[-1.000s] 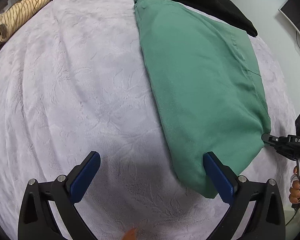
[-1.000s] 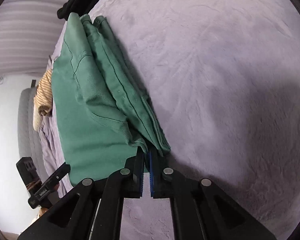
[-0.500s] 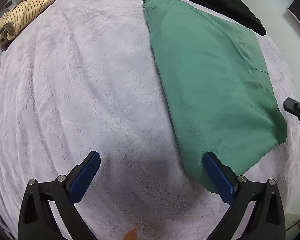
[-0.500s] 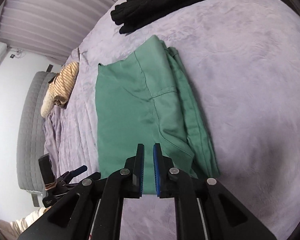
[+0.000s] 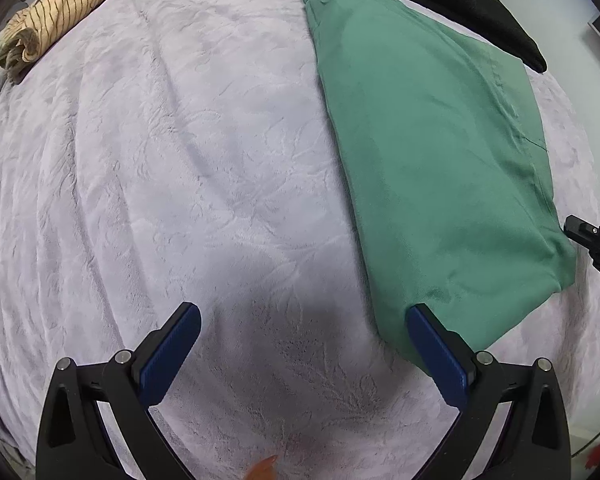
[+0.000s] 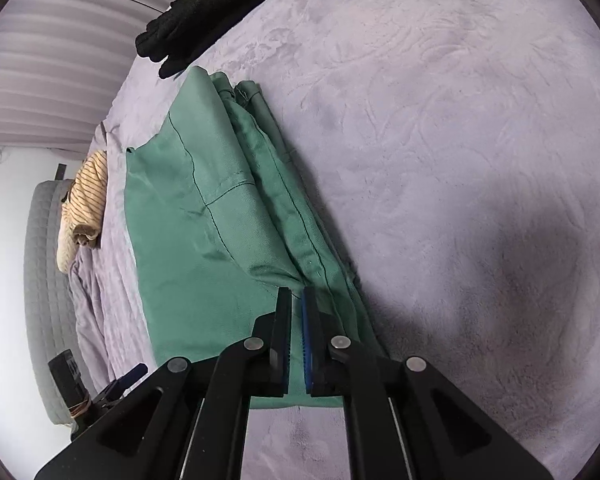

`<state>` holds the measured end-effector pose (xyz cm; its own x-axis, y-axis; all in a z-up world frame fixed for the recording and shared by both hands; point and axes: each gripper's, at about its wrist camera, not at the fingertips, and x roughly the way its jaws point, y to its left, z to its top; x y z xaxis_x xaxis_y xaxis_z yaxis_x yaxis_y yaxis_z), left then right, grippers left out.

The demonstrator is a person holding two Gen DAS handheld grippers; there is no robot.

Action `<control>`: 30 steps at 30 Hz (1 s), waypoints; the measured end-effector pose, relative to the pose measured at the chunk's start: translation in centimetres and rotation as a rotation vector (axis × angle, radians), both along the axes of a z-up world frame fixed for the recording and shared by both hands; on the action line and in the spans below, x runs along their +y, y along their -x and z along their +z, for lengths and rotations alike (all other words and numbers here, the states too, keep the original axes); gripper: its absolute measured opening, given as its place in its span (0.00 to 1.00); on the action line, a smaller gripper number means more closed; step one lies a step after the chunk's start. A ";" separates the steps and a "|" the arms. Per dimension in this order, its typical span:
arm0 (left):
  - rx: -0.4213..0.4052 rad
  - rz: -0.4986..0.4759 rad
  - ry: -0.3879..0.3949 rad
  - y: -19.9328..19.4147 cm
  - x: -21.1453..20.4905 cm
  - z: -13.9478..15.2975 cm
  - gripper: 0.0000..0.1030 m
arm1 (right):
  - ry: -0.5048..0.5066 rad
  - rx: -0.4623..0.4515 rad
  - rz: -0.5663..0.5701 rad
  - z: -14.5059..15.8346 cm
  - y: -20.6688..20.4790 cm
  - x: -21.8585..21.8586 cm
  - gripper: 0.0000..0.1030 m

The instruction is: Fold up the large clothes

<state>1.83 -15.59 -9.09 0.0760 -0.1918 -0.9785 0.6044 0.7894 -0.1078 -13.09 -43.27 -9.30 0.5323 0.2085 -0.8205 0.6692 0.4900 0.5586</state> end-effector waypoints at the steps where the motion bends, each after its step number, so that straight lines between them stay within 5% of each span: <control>1: -0.002 0.001 -0.008 0.2 0.2 0.1 1.00 | 0.000 0.002 -0.003 0.1 0.1 -0.1 0.05; 16: -0.023 0.016 -0.072 1.6 -1.1 0.5 1.00 | -0.016 -0.006 0.027 1.0 1.0 0.1 0.07; 17: -0.027 0.016 -0.076 1.7 -1.2 0.6 1.00 | -0.016 -0.008 0.029 1.1 1.0 0.0 0.16; 20: -0.029 0.019 -0.085 1.8 -1.1 0.5 1.00 | -0.003 -0.013 0.035 1.3 0.8 -0.1 0.82; 30: -0.004 0.025 -0.042 0.6 -1.5 1.2 1.00 | 0.005 -0.038 0.096 1.6 -0.6 -1.0 0.83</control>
